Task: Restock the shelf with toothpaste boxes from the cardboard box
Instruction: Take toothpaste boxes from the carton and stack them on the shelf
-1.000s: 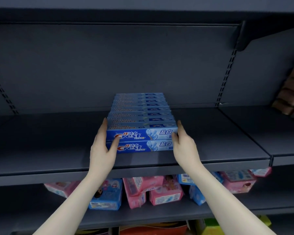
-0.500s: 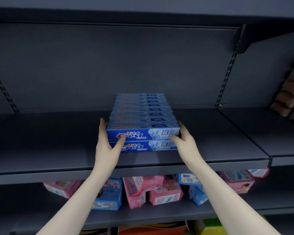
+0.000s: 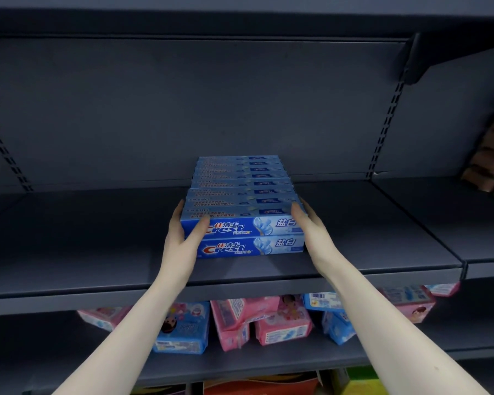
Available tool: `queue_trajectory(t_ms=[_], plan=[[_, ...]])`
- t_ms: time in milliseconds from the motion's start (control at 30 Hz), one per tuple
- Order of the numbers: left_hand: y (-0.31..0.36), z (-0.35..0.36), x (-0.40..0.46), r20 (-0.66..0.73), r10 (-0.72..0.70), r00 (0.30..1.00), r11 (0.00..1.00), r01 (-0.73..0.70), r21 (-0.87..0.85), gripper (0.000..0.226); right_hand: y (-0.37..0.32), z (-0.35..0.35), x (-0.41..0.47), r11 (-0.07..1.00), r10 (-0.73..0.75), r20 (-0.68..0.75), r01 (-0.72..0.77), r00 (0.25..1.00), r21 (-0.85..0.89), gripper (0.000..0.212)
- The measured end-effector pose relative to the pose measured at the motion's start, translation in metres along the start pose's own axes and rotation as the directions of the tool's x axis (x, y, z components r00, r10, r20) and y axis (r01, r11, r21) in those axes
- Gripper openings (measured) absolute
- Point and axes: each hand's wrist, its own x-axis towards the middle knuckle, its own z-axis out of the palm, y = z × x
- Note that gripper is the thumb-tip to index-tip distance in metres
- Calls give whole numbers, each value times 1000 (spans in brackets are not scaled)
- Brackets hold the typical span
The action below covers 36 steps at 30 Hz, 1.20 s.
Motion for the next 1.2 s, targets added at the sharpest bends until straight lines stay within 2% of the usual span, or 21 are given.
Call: queue_trajectory(t_ms=[133,267,367,467,533,667,867,933,1033,1200], plan=[[-1,0,1,5,8,1000,1000,-8,4,57,-1,-1,1,1000,2,8,-2,1000,-20,47],[2,2,-4,-16,25,1000,999,-24,32,73,-5,-2,-6,996,-25,3,25,1000,-85,57],[3,3,-12,-106,111,988,988,-99,118,78,-2,-10,-12,980,-87,-53,76,995,-183,63],[0,5,-22,-131,168,977,967,-138,213,87,6,-26,-19,939,-128,-67,99,989,-331,66],[-2,10,-31,-154,187,970,946,-135,295,93,14,-38,-26,862,-143,-63,93,988,-499,68],[-9,32,-59,-201,262,944,877,-146,458,97,25,-64,-48,631,-219,26,162,975,-759,70],[-33,82,-118,-270,286,919,794,-69,604,94,51,-121,-87,307,-297,269,358,916,-882,77],[-44,101,-138,-267,286,920,772,-56,633,94,61,-141,-97,283,-313,315,405,896,-869,80],[-62,132,-168,-240,255,937,752,-36,658,98,80,-167,-108,239,-357,327,424,875,-874,70],[-98,174,-211,-90,167,982,675,-47,736,97,125,-192,-127,248,-333,312,402,890,-881,62]])
